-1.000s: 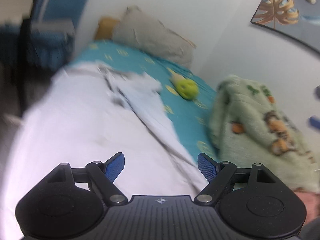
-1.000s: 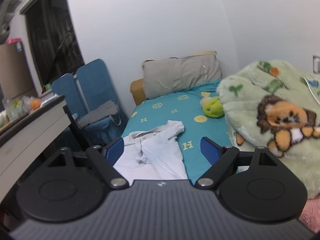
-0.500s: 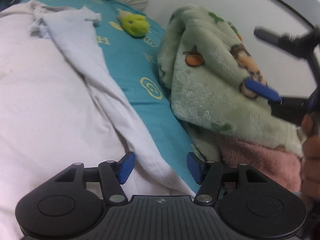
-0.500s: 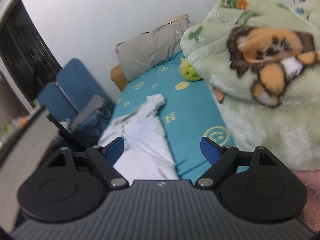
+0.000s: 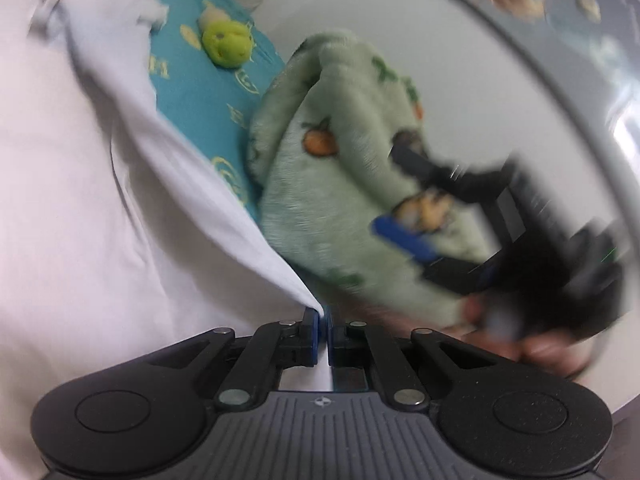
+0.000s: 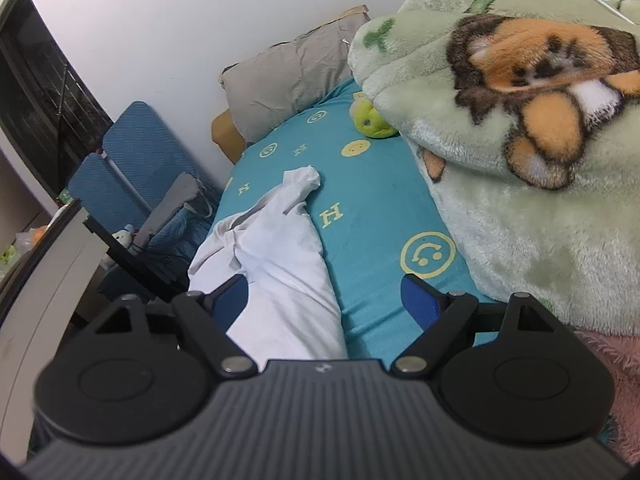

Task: Fold clothes

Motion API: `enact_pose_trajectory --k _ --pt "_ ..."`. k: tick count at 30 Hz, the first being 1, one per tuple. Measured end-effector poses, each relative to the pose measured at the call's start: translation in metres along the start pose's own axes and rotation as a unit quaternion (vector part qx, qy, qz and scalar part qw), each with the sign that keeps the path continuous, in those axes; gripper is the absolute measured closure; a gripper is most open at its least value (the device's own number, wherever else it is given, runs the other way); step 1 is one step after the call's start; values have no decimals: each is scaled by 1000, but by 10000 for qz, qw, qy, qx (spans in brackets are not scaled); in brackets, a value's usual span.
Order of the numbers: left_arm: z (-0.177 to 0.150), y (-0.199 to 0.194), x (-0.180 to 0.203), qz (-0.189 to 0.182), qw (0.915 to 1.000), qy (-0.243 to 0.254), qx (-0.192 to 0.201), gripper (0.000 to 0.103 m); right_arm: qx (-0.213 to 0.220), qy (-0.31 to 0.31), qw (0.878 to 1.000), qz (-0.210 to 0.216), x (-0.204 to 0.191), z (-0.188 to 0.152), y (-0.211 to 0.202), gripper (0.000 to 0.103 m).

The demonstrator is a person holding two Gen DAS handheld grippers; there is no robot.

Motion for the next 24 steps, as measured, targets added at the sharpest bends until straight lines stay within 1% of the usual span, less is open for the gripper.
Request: enact_pose_trajectory --k 1,2,4,6,7,8,9,11,13,14,16,18,19,20,21,22,24 --pt "1 -2 -4 -56 9999 -156 22 99 -15 26 10000 -1 0 -1 0 18" --pt "0 -1 -10 -20 9998 -209 13 99 -36 56 10000 5 1 -1 1 18" --pt "-6 7 -23 171 9997 -169 -59 98 -73 93 9999 27 0 -2 1 18" --pt "-15 17 -33 334 9993 -47 -189 90 -105 69 9999 22 -1 -5 1 18" --pt "-20 23 -39 472 9986 25 -245 85 -122 46 9999 16 -1 -6 1 18" --pt "-26 28 -43 585 9977 126 -325 82 -140 18 9999 9 -2 -7 2 18" --pt "-33 31 -45 672 9964 273 -429 81 -160 -9 9999 5 -2 -8 2 18" --pt "-46 36 -50 849 9928 563 -633 69 -197 -40 9998 3 -3 -11 3 18" --pt "-55 38 -51 893 9904 778 -712 64 -228 -49 9997 -7 -3 -13 4 18" --pt "-56 38 -50 904 9896 889 -683 64 -241 -45 9997 -11 -3 -14 5 18" --pt "-60 32 -48 869 9888 1006 -676 65 -268 -52 9996 -16 -3 -15 6 18" --pt "-65 33 -44 771 9888 997 -794 69 -305 -84 9995 -53 -2 -18 9 18" --pt "-70 30 -44 830 9870 1061 -878 76 -334 -92 9994 -86 -1 -19 11 18" --pt "-74 29 -45 971 9832 1214 -958 89 -367 -88 9992 -106 0 -21 13 18" --pt "-79 28 -46 1118 9787 1373 -1038 94 -396 -90 9991 -120 1 -22 14 18" --pt "-81 25 -45 1203 9753 1512 -1073 96 -417 -97 9990 -142 2 -23 16 18" --pt "-82 17 -39 1243 9730 1597 -1113 99 -454 -104 9987 -181 3 -25 19 18"
Point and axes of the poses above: each gripper's, at about its wrist camera, not at the fingertips, and y roughly the way its jaws point, x to its right, z to its top, the point moved 10 cm from there along y, roughly the way its jaws point, and after that the axes turned 9 degrees about x, right-handed, at the moved point
